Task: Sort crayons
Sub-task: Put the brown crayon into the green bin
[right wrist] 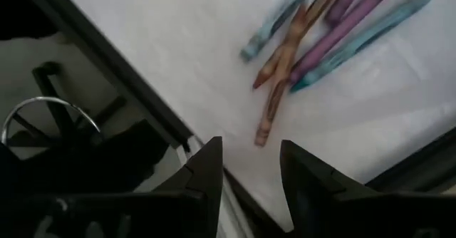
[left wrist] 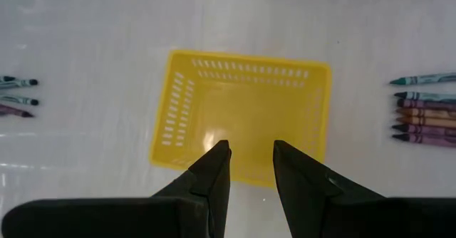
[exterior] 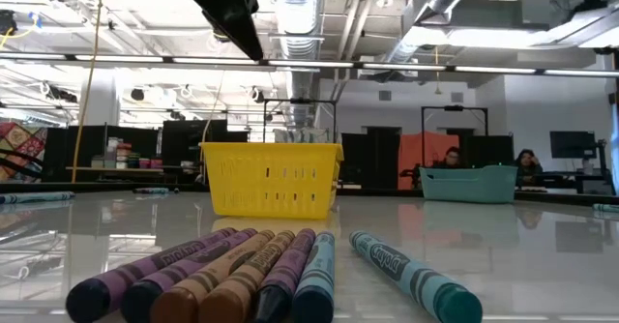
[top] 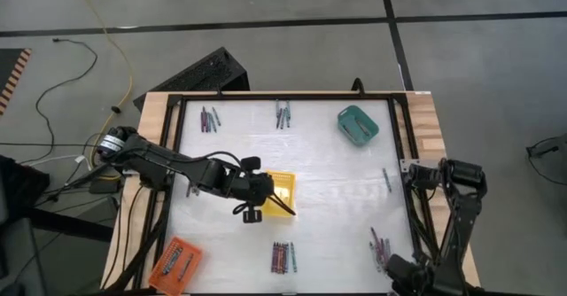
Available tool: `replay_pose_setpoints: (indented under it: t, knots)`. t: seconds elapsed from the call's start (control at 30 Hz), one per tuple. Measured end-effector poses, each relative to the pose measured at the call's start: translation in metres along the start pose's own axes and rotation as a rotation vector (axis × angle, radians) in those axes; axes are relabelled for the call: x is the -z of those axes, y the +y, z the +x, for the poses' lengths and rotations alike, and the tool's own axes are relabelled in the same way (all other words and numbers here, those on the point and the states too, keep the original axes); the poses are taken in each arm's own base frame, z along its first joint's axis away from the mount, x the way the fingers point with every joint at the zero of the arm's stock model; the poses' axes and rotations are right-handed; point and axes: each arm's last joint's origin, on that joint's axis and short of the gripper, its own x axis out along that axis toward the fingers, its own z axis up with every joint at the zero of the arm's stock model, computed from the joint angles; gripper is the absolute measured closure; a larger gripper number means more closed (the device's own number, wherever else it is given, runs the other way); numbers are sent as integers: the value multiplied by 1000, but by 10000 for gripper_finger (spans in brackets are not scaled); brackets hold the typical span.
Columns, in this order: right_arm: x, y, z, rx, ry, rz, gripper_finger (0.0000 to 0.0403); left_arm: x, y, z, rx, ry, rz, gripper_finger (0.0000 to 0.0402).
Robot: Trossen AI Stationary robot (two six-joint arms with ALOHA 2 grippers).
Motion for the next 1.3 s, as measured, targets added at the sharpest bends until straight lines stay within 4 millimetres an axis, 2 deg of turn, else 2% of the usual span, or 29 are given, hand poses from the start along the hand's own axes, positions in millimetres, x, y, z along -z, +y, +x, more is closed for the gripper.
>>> replay_pose_setpoints:
  t: [0.13, 0.5, 0.97, 1.3]
  knots:
    - [7, 4, 11, 39, -5, -3, 273, -1, 0, 0, 5, -12, -22, 303]
    - [11, 9, 8, 111, -42, -18, 288, -1, -2, 0, 13, -10, -49, 303]
    - [6, 3, 7, 163, -104, -30, 258, 3, -6, -2, 19, 16, -75, 303]
    - [4, 0, 24, 145, -98, -5, 268, 3, -6, -2, 20, 16, -78, 303]
